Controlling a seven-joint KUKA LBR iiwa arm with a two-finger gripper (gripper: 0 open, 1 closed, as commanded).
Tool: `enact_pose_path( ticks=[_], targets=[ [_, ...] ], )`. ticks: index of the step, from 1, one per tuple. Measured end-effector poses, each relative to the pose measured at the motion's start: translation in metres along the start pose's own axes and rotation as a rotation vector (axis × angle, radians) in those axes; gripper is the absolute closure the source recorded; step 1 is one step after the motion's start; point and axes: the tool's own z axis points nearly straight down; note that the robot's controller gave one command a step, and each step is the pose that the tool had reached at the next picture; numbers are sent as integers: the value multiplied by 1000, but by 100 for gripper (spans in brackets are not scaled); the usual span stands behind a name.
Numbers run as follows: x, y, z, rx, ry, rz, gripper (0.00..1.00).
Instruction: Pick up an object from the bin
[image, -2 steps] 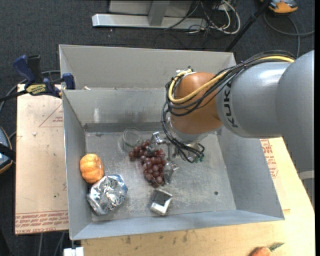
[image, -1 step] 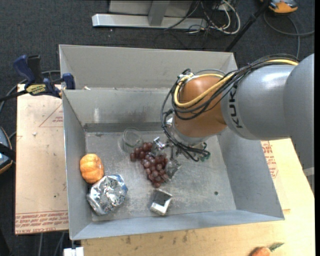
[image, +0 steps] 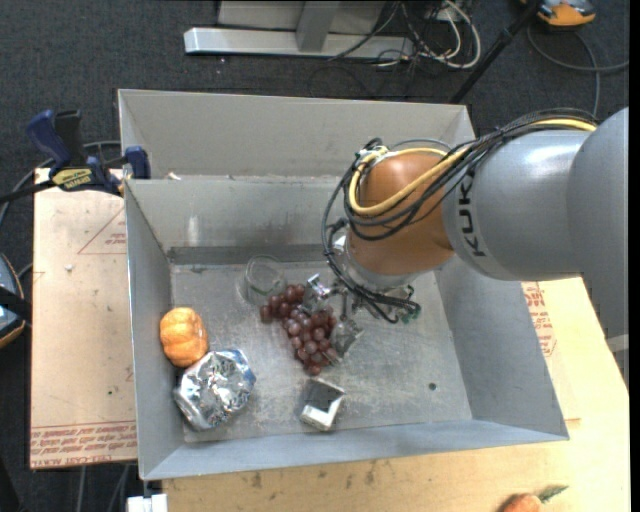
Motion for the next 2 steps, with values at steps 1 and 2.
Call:
enact_pose_path(
  ticks=[1,2],
  targets=[
    [-1,2,-3,-1,5,-1,100],
    [-2,2,-8,-3,14,-2,100]
  ],
)
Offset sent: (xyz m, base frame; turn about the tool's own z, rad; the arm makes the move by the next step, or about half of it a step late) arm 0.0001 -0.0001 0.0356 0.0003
